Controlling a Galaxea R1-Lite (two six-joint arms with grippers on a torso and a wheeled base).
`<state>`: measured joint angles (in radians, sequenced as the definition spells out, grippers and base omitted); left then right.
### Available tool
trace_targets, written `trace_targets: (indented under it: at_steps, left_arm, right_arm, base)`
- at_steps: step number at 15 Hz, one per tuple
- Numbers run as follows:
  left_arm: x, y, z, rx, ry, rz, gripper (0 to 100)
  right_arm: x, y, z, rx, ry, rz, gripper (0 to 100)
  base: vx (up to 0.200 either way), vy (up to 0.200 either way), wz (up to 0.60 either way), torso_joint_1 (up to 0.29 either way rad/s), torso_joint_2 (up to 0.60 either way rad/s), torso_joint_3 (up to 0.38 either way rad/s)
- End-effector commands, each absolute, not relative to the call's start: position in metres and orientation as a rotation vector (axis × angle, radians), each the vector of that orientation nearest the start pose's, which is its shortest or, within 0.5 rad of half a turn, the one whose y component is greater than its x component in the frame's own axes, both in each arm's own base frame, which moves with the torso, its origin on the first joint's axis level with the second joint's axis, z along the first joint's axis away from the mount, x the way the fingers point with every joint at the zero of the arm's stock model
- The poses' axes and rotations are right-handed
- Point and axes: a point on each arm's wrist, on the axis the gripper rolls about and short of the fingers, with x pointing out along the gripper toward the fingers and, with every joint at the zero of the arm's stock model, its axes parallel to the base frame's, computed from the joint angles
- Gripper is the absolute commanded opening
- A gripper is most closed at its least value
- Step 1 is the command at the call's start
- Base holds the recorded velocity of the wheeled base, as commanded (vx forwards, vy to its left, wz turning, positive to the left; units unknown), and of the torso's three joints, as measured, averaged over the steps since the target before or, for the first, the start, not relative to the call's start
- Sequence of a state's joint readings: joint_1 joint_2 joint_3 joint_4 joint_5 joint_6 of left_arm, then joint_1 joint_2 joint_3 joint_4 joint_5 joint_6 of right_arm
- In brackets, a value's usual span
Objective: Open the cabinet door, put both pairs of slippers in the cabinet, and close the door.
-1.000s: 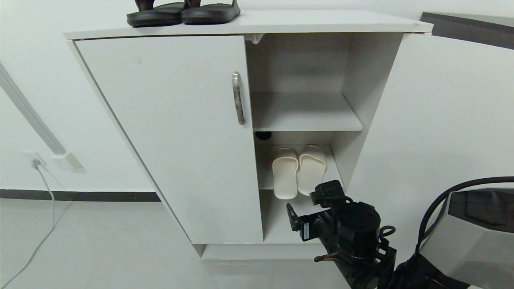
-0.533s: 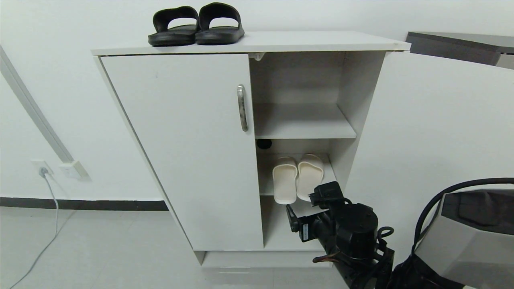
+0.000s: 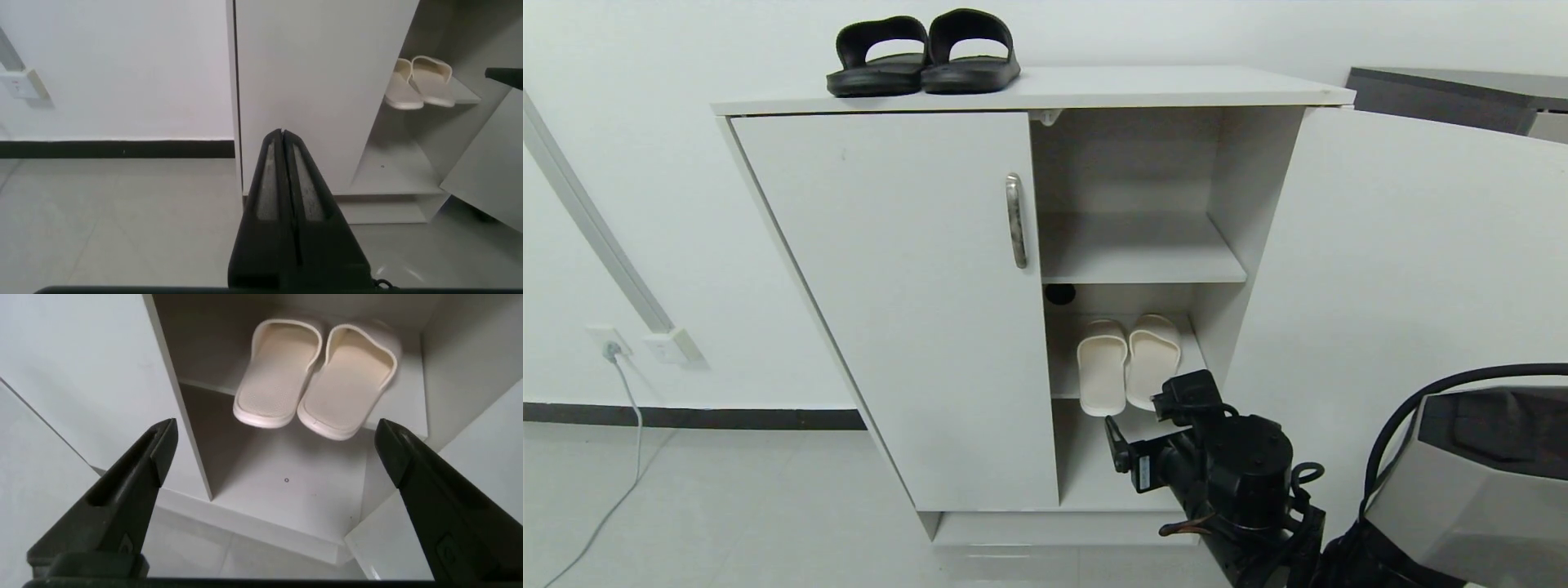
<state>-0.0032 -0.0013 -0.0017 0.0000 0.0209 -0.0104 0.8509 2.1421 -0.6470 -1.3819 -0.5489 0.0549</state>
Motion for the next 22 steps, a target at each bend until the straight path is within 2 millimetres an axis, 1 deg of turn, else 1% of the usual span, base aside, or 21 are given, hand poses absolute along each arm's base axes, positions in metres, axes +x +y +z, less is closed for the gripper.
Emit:
trace_targets:
  at_steps: [1, 12, 13, 17, 19, 22]
  left_arm:
    - [-0.0229, 0.0006, 0.0759, -0.011, -0.002, 0.018, 0]
    - [-0.0229, 0.0005, 0.0759, -0.011, -0.002, 0.017, 0]
    - [-0.0229, 0.0005, 0.0759, -0.011, -0.002, 0.017, 0]
    - [-0.0229, 0.0005, 0.0759, -0.011, -0.002, 0.017, 0]
    - [-0.0229, 0.0006, 0.0759, -0.011, -0.002, 0.02, 0]
    - [-0.0229, 0.0006, 0.0759, -0.011, -0.002, 0.02, 0]
  right_arm:
    - [0.2392, 0.2552, 0.0714, -0.021, 0.098, 0.299, 100]
    - [0.236, 0.2516, 0.0703, -0.02, 0.081, 0.302, 100]
    - [0.2369, 0.2518, 0.0714, -0.013, 0.071, 0.301, 100]
    - [0.2437, 0.2507, 0.0644, -0.034, 0.031, 0.287, 100]
    - [0.2431, 0.2508, 0.0658, -0.031, 0.013, 0.315, 100]
    - [0.2424, 0.2499, 0.0674, -0.045, 0.002, 0.335, 100]
  base:
    - [0.0, 0.0, 0.0, 0.0, 0.0, 0.0]
    - [0.0, 0.2, 0.0, 0.002, 0.0, 0.002]
    - [0.0, 0.2, 0.0, -0.002, 0.0, 0.002]
    - [0.0, 0.2, 0.0, 0.004, 0.0, 0.006]
    - [0.0, 0.2, 0.0, 0.007, 0.0, 0.005]
    - [0.0, 0.0, 0.0, 0.0, 0.0, 0.0]
